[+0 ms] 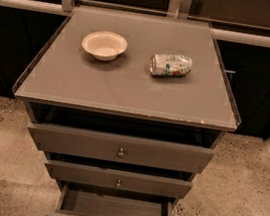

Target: Close bottom drawer

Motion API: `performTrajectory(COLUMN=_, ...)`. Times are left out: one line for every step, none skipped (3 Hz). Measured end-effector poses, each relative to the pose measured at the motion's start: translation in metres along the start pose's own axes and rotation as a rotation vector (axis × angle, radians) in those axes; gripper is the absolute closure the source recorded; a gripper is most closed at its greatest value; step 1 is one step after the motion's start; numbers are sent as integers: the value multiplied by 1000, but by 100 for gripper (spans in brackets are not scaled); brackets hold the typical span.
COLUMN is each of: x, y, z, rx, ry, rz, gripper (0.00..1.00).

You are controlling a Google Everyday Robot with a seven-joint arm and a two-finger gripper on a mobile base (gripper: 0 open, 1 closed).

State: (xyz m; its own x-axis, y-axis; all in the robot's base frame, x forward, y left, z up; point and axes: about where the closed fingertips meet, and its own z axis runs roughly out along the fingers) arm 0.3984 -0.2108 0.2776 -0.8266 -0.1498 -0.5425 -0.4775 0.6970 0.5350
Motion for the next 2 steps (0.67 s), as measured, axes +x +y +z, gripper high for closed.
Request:
performTrajectory(x=5, y=-3, z=3, rx=4, ry=10, rz=20, gripper=100)
performTrajectory(x=30, y=-25, z=27, rx=-21, ry=45, rz=121, gripper=100)
